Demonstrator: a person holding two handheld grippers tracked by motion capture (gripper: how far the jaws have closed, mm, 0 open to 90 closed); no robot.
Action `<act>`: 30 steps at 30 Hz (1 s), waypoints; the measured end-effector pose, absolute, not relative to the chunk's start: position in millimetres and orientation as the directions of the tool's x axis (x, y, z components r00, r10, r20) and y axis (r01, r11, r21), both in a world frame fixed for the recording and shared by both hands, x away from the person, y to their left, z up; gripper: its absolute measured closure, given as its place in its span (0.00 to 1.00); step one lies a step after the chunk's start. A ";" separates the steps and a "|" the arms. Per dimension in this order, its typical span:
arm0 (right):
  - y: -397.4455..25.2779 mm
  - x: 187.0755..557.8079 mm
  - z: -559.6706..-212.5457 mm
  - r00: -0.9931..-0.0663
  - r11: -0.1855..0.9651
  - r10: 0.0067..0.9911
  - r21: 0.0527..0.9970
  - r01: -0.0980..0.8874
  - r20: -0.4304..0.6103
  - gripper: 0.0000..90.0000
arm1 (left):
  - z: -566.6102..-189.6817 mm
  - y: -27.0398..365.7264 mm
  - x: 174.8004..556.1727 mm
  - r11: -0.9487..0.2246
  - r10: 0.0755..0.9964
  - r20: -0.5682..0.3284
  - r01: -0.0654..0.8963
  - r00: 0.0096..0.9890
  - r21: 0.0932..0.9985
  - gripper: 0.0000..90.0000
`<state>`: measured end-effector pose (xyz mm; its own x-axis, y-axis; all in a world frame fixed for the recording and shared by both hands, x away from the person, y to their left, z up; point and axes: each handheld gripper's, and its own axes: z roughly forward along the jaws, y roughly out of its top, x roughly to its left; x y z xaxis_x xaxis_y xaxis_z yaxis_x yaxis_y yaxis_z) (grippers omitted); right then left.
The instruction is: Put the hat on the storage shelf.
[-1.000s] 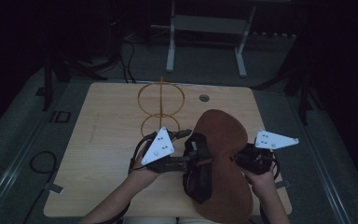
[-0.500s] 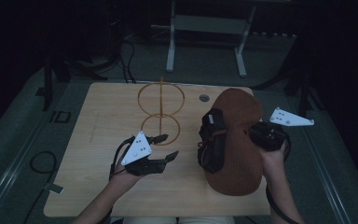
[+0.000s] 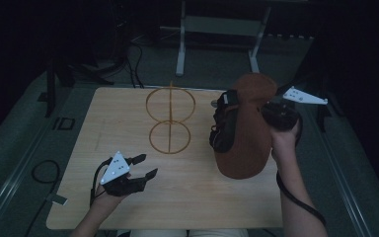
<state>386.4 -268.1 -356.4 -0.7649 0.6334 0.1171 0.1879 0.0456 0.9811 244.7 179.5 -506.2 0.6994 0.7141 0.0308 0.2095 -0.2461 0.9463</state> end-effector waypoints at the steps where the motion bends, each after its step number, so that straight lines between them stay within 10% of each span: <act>1: -267.2 390.1 -354.0 -0.761 0.043 0.638 0.981 0.187 0.117 0.97 | -510.9 183.1 243.5 -0.248 0.718 0.025 0.222 0.695 0.943 0.42; 15: -241.3 440.4 -334.6 -0.716 0.022 0.687 0.981 0.191 0.124 0.97 | -552.5 207.9 231.2 -0.229 0.785 -0.018 0.317 0.619 0.920 0.12; 30: -148.4 476.6 -317.6 -0.757 0.103 0.645 0.970 0.220 0.103 0.97 | -555.8 215.0 225.3 -0.200 0.796 -0.034 0.315 0.605 0.928 0.13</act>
<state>476.6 -148.4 -317.6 -0.7573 0.6449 0.1031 0.2198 0.1030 0.9701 225.3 215.0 -555.8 0.6049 0.7955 -0.0343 0.3152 -0.1996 0.9278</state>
